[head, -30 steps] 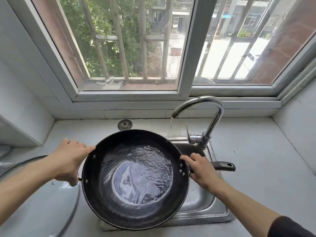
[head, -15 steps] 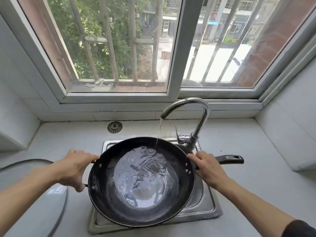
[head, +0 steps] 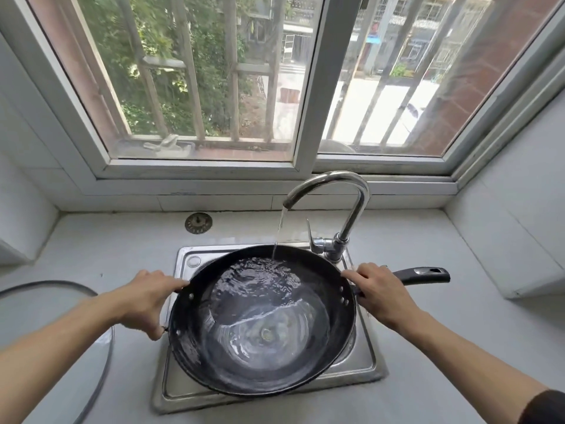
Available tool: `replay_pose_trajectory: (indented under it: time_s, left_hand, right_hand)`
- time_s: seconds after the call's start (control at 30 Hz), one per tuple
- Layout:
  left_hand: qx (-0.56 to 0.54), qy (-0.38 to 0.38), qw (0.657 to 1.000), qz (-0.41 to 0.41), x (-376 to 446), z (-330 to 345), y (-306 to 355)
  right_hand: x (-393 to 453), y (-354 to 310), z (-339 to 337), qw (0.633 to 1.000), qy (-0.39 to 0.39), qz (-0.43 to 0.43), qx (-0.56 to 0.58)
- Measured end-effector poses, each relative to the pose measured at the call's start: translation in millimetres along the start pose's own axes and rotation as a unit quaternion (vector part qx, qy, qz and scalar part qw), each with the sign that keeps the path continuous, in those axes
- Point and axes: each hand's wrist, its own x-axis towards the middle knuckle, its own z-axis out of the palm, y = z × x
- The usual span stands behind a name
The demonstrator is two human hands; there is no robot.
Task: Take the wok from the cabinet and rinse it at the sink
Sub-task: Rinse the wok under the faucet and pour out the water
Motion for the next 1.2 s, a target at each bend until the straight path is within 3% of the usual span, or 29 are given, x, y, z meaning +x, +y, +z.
replay_pose_trajectory:
  time_s: [0.43, 1.2]
  left_hand:
    - [-0.021, -0.048, 0.999, 0.005, 35.4, 11.3, 18.3]
    - [-0.071, -0.051, 0.994, 0.064, 59.2, 0.2, 47.5]
  right_hand:
    - [-12.4, 15.1, -39.5, 0.998, 0.001, -0.007, -0.061]
    - [-18.6, 30.1, -75.1, 0.994, -0.005, 0.009, -0.111]
